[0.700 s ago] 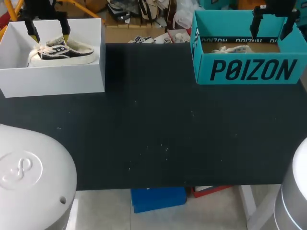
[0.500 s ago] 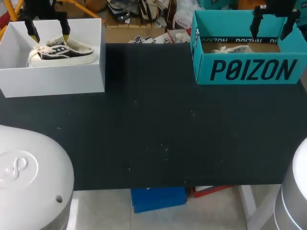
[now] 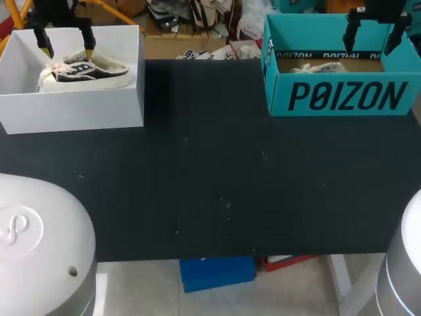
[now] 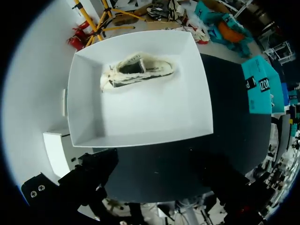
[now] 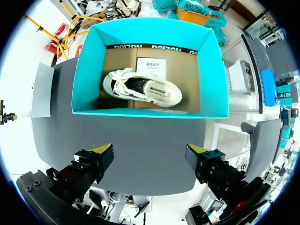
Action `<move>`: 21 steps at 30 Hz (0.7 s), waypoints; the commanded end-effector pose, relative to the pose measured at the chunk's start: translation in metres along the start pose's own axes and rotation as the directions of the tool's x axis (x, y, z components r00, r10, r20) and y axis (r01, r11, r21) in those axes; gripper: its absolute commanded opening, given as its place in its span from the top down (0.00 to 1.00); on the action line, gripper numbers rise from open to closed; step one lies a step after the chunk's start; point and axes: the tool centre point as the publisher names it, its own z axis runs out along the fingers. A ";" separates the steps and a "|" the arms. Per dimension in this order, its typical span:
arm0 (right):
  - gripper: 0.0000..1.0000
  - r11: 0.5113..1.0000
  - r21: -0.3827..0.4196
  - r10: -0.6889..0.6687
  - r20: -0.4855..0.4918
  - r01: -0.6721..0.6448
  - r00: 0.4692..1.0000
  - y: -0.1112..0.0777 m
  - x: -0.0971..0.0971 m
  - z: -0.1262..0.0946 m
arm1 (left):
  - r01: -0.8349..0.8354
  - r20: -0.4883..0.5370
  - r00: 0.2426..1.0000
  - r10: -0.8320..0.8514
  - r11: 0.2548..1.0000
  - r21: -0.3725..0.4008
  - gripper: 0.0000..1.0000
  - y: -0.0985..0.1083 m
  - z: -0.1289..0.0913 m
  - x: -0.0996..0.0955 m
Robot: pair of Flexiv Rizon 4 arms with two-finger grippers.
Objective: Take the shoe out of the shoebox, open the shoe tongue, remove and reinsert the insole, then place the shoe into the shoebox
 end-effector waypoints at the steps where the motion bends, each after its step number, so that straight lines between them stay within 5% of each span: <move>1: 0.00 1.000 0.001 0.001 0.000 -0.001 1.000 0.000 0.000 0.000 | -0.089 0.044 0.995 0.089 0.996 0.004 0.00 -0.001 0.001 0.004; 6: 0.00 1.000 0.001 0.001 0.000 -0.001 1.000 0.000 0.000 0.000 | -0.205 0.028 0.978 0.205 0.978 0.027 0.00 -0.003 0.000 0.000; 11: 0.00 1.000 0.001 0.001 0.000 -0.001 1.000 0.000 0.000 0.000 | -0.459 -0.211 0.861 0.463 0.885 0.072 0.00 0.001 -0.004 -0.003; 21: 0.00 1.000 0.001 0.001 0.000 -0.001 1.000 0.000 0.000 0.000 | -0.423 -0.178 0.889 0.421 0.906 0.032 0.00 -0.004 -0.002 -0.006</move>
